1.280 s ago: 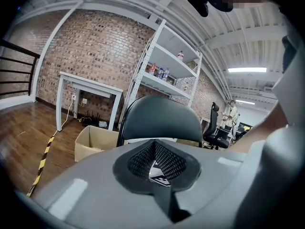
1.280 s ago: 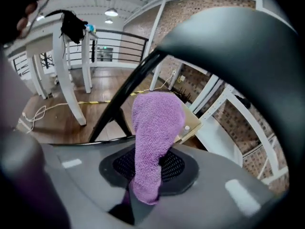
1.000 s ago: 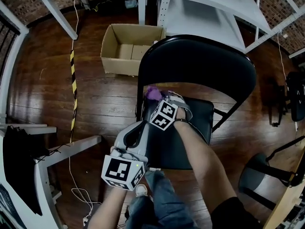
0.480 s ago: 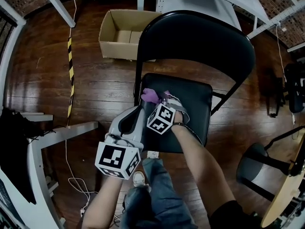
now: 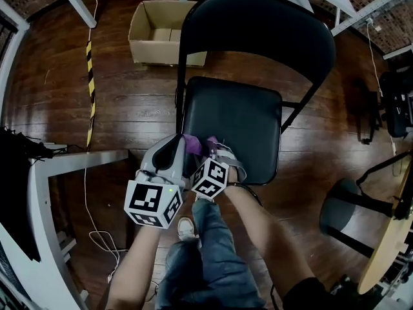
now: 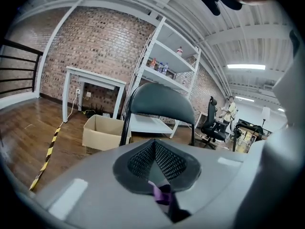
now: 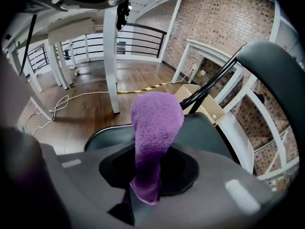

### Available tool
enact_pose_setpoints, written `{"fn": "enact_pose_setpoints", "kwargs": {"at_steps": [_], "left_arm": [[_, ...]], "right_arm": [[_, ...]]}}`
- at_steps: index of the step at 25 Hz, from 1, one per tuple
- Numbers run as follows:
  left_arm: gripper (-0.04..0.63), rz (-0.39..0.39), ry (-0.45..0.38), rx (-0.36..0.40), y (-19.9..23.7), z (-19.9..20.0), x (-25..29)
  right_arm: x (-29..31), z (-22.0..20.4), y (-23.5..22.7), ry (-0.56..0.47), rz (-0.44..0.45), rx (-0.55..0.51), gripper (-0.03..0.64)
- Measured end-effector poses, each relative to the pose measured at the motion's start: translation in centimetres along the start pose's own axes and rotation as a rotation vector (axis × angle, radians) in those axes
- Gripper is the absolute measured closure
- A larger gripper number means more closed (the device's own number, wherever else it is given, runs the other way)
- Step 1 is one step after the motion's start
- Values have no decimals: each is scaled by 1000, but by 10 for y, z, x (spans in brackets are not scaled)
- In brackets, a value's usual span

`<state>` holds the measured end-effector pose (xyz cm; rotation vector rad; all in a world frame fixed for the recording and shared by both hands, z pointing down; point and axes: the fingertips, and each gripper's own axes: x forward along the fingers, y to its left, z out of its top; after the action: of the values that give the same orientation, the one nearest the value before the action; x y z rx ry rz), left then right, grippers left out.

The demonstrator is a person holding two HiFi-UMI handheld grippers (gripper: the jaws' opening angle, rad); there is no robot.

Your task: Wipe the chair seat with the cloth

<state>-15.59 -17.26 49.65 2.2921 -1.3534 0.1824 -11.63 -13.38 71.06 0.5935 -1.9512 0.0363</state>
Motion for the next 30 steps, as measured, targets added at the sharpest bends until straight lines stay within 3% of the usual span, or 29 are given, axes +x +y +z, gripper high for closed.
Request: {"fn": "enact_pose_setpoints", "kwargs": {"at_steps": [12, 18, 22, 27, 30], "left_arm": [[592, -21, 51, -10, -24, -49, -39], [592, -6, 71, -16, -31, -60, -40], [592, -5, 69, -24, -32, -53, -28], [592, -41, 58, -10, -39, -31, 3], [592, -66, 73, 2, -46, -25, 22]], "right_arm": [[-39, -14, 82, -32, 6, 124, 535], [-47, -14, 85, -55, 12, 143, 535], [-64, -2, 40, -126, -57, 162, 535], [-72, -1, -72, -169, -225, 202, 535], [-63, -10, -130, -143, -276, 201, 535]]}}
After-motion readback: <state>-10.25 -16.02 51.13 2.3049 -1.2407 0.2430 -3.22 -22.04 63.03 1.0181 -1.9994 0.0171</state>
